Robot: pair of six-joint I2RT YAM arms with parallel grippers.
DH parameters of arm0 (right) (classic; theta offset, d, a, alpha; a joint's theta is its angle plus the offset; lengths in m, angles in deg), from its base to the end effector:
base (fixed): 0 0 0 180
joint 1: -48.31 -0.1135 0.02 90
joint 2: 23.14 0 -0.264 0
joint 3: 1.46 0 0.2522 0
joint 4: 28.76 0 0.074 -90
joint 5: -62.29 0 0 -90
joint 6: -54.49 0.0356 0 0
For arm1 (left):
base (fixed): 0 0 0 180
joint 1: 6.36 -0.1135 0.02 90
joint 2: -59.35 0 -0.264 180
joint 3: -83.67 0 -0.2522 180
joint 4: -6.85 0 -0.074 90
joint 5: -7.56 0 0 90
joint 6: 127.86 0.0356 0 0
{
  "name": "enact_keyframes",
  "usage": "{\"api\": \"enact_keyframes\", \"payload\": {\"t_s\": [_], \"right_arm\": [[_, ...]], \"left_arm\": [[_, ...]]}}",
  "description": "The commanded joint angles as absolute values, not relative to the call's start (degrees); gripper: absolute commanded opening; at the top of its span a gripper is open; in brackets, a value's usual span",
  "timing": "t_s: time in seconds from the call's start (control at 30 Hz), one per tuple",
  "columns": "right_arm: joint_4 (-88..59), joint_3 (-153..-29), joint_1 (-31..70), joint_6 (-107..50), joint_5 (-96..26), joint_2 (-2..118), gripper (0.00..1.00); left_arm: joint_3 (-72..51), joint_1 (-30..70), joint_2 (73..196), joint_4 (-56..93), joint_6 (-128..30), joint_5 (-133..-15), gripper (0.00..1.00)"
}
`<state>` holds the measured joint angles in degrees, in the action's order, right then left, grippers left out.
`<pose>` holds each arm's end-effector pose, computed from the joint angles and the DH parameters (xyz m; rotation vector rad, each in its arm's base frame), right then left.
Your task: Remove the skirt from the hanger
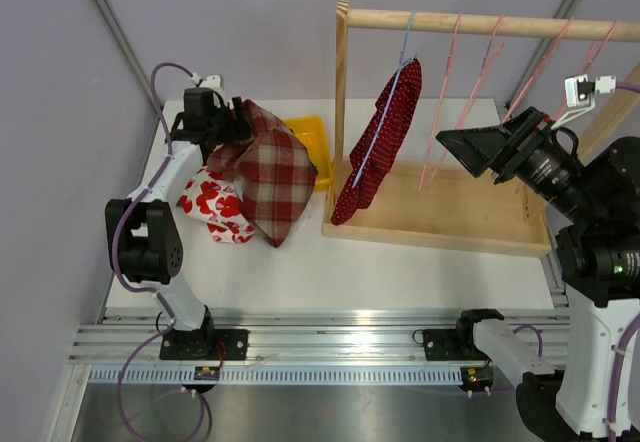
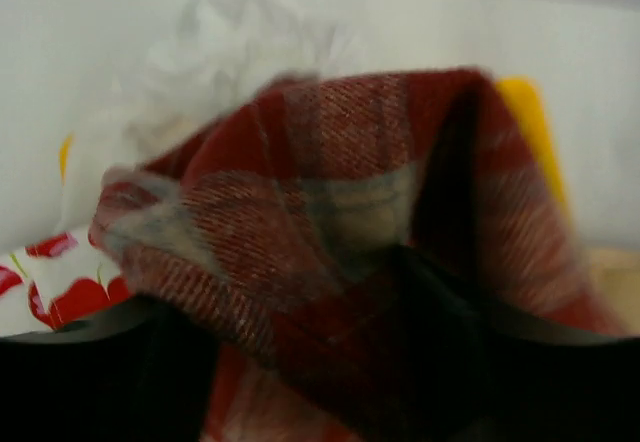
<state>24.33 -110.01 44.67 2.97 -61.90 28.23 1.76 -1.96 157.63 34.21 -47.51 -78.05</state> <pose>0.0936 0.0260 0.5391 -0.0240 1.6026 1.0242 0.4059 -0.0340 0.3233 -0.0465 2.0575 -0.2308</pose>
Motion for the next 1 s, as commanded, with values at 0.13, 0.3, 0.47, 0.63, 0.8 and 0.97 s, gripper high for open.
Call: {"api": "enact_keyframes", "payload": {"t_s": [0.13,0.3,0.47,0.63,0.8,0.97], "right_arm": [[15.41,-119.09,44.79,8.43,-70.77,38.28,0.85],[16.11,-121.57,43.57,6.16,-66.49,44.70,0.85],[26.38,-126.31,35.84,-2.19,-54.28,50.58,0.82],[27.19,-122.64,32.14,-4.48,-45.47,50.51,0.78],[24.82,-117.63,31.17,-3.61,-45.02,49.98,0.72],[21.74,-113.76,27.67,-2.82,-43.71,50.16,0.65]], "left_arm": [[-3.03,-1.88,143.94,27.02,-53.86,-78.48,0.99],[-2.85,-0.92,133.29,33.17,-52.73,-79.01,0.99],[-6.63,0.49,122.22,35.36,-50.88,-79.63,0.99],[-12.24,0.76,114.56,35.64,-50.43,-79.80,0.99],[-15.51,0.85,109.29,35.81,-51.22,-78.48,0.99],[-17.70,0.93,107.70,35.99,-51.75,-77.69,0.99]]}}
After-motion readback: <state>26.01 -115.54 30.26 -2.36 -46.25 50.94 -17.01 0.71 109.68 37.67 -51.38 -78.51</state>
